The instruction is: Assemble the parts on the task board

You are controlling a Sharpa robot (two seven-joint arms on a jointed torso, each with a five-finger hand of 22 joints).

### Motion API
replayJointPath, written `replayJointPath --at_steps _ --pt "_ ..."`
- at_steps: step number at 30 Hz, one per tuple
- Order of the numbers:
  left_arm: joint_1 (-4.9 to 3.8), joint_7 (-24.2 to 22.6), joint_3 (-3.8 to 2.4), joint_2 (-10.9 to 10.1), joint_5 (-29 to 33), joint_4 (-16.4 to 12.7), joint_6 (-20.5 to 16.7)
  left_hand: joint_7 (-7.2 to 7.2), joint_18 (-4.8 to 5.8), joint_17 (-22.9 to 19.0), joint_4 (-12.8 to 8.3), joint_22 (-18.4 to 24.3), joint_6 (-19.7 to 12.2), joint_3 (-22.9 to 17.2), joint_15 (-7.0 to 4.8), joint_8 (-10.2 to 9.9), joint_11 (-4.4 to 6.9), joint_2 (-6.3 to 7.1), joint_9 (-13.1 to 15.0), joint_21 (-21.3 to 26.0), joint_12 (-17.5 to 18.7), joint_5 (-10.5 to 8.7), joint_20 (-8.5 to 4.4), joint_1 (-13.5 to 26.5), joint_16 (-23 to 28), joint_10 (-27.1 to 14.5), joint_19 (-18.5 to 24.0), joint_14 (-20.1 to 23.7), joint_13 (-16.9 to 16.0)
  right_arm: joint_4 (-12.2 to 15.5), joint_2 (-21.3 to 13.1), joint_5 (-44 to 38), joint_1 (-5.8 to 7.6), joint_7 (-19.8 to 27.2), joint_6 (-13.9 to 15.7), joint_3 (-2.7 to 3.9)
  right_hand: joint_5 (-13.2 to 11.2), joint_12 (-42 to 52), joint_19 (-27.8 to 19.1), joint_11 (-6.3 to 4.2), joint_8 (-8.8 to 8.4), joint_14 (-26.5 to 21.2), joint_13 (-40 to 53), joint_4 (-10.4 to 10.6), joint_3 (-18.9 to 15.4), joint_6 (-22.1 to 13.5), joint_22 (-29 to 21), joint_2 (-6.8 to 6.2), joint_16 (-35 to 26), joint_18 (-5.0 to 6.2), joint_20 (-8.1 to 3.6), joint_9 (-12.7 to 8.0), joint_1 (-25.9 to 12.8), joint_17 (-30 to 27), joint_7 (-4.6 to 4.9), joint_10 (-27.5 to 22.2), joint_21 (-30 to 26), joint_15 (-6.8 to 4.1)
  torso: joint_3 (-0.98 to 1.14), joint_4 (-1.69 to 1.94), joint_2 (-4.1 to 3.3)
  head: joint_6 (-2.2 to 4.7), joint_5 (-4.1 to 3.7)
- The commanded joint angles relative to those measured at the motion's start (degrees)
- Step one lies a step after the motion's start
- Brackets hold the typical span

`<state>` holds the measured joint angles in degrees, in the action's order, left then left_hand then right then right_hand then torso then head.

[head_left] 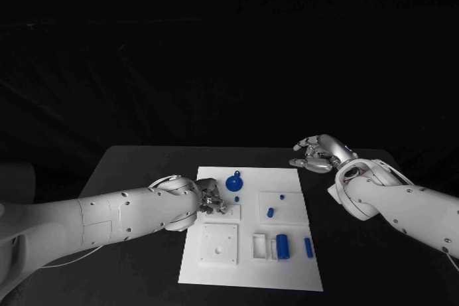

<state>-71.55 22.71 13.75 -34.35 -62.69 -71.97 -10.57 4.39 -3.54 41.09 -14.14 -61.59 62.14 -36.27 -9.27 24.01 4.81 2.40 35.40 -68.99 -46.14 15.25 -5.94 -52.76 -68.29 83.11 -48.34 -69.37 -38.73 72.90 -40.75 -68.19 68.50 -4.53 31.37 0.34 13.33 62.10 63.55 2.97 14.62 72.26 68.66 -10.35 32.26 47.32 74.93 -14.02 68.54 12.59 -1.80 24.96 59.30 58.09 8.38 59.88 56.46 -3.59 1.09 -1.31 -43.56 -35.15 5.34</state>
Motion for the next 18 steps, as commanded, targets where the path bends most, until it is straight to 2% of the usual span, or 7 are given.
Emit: replayJointPath --at_steps 1,4,18 --pt "0.11 0.01 -0.06 0.12 -1.98 0.27 0.86 -4.11 -0.46 -0.1 -0.81 0.1 4.68 -1.22 -1.07 0.03 1.24 -0.6 1.6 0.33 -0.25 0.13 -7.73 0.25 -0.25 -1.47 -0.01 -0.53 -0.06 0.13 0.04 -2.32 0.04 0.5 0.29 0.02 1.59 0.39 0.12 -0.02 0.27 0.13 -0.2 0.08 -0.4 -0.69 0.77 0.33 -0.22 2.41 0.31 0.05 0.47 0.07 1.12 -0.31 -0.38 0.17 0.02 0.07 0.08 -0.28 -0.12" --pt "0.13 0.06 -0.06 -0.02 -1.96 0.35 0.91 -4.11 -0.42 -0.19 -0.88 0.15 4.66 -1.35 -1.06 -0.09 1.25 -0.72 1.69 0.44 -0.3 -0.19 -7.72 0.32 -0.33 -1.54 -0.08 -0.44 -0.08 0.08 0.08 -2.3 0.04 0.43 0.27 0.02 2.14 0.45 0.15 -0.02 0.29 0.15 -0.28 0.15 -0.49 -0.66 0.79 0.29 -0.23 2.41 0.32 0.05 0.45 0.08 1.11 -0.33 -0.39 0.17 0.04 0.08 0.07 -0.32 -0.28" --pt "0.21 0.02 -0.06 0.12 0.32 1.04 1.93 -4.1 -0.37 -0.25 -0.91 0.17 4.67 -1.47 -1.05 -0.18 1.23 -0.79 1.77 0.52 -0.36 -0.09 -7.71 0.43 -0.42 -1.55 -0.13 -0.38 -0.1 0.06 0.17 -2.3 0.04 0.26 0.07 0.02 2.4 0.51 0.19 -0.03 0.29 0.17 -0.35 0.16 -0.52 -0.65 0.81 0.34 -0.23 2.41 0.31 0.04 0.55 0.09 1.11 -0.33 -0.4 0.16 0.06 0.03 0.12 -0.2 0.16"
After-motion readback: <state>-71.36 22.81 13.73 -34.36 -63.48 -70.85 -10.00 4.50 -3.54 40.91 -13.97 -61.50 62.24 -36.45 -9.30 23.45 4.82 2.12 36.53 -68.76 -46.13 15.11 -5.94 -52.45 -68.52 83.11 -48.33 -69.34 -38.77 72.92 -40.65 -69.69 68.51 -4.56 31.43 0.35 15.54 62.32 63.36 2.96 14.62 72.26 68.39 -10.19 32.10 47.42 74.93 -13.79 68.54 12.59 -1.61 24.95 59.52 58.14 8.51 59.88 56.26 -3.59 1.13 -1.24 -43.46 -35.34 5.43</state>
